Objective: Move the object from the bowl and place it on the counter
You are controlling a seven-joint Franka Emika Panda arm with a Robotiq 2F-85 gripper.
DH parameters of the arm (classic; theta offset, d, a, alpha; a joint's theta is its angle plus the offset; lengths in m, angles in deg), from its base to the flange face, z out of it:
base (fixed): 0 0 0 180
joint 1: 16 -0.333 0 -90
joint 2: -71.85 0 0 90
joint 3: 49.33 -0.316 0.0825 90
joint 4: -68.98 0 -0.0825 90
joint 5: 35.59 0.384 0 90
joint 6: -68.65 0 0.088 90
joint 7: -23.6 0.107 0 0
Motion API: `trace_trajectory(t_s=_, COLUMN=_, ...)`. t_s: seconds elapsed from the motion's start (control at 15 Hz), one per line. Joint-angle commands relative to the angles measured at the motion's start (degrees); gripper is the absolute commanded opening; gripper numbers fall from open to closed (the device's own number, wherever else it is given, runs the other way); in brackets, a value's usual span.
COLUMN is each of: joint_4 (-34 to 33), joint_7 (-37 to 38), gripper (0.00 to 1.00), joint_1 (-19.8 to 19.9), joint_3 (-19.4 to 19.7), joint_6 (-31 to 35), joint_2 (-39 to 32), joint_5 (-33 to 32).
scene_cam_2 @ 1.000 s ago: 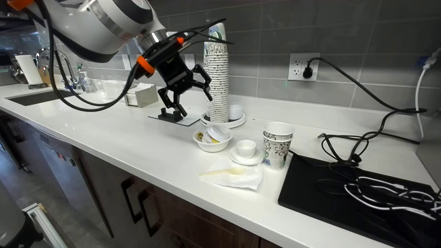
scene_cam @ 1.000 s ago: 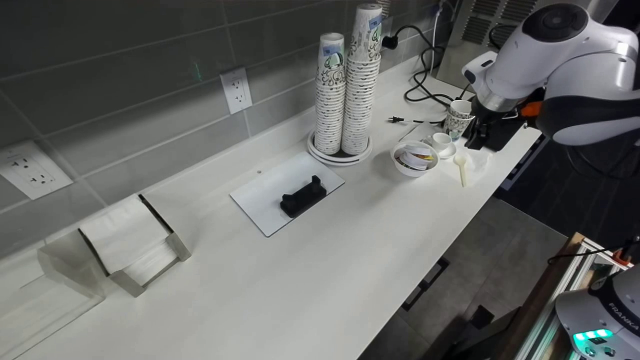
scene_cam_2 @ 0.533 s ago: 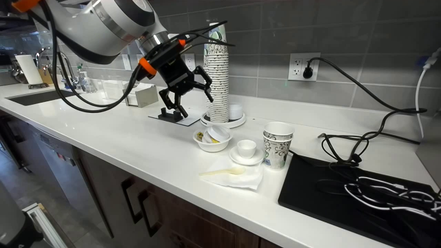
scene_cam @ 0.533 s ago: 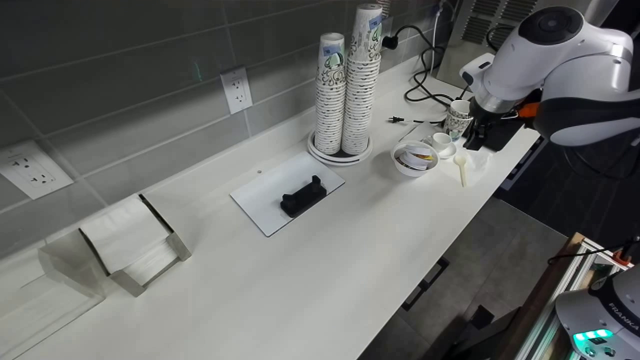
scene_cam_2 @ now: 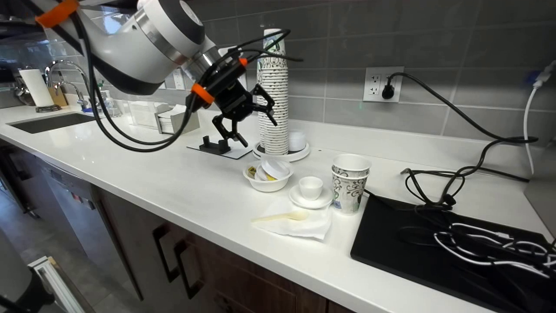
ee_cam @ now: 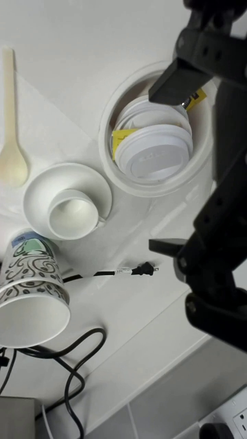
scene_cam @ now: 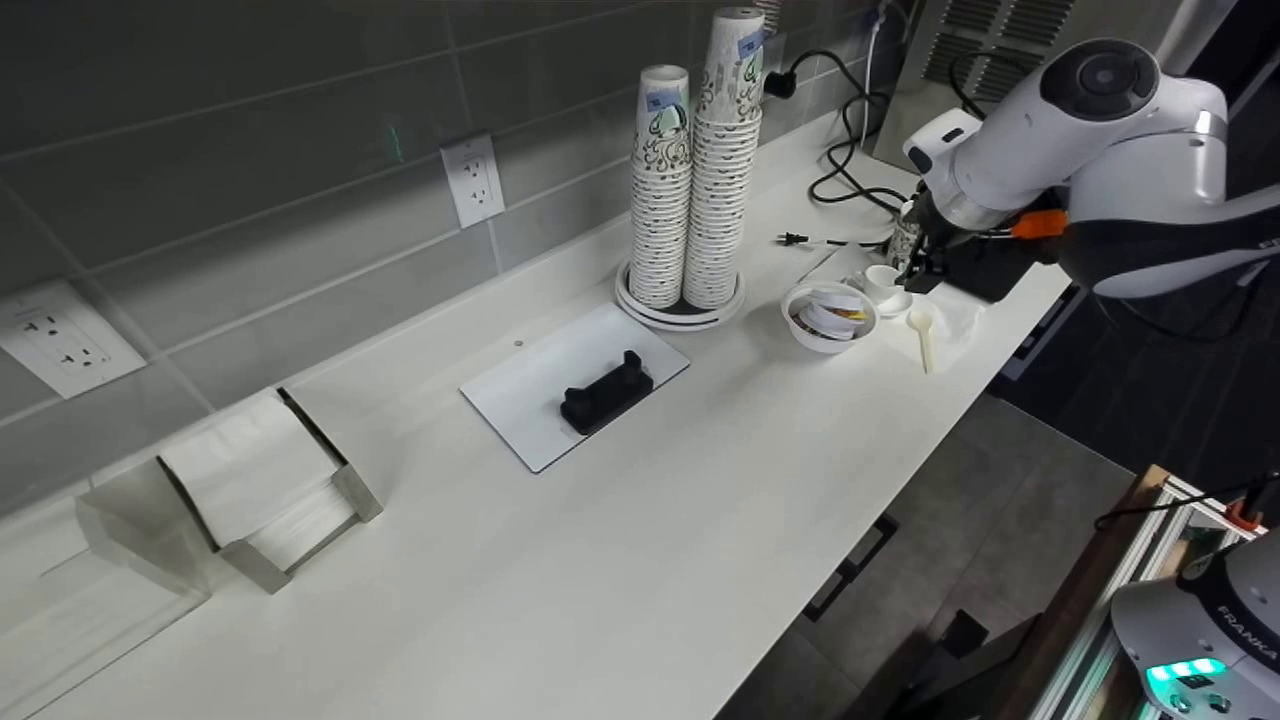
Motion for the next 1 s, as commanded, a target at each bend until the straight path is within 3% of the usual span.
trace_trajectory(t_s=0.0, joint_4=-3.1, joint_7=6.7, gripper=1.00, joint_1=3.5, joint_3=0.5, joint_6=8.0, joint_2=-6.4, joint_5=-10.8)
trace_trajectory(t_s=0.4, joint_4=-8.8, joint_7=19.6, gripper=1.00, joint_1=5.8, joint_3=0.5, joint_6=15.9, joint_2=-15.3, joint_5=-24.2)
trace_trajectory(t_s=0.93, joint_4=-13.4, joint_7=27.5, gripper=1.00, joint_1=5.4, joint_3=1.1, joint_6=20.3, joint_2=-24.1, joint_5=-25.7)
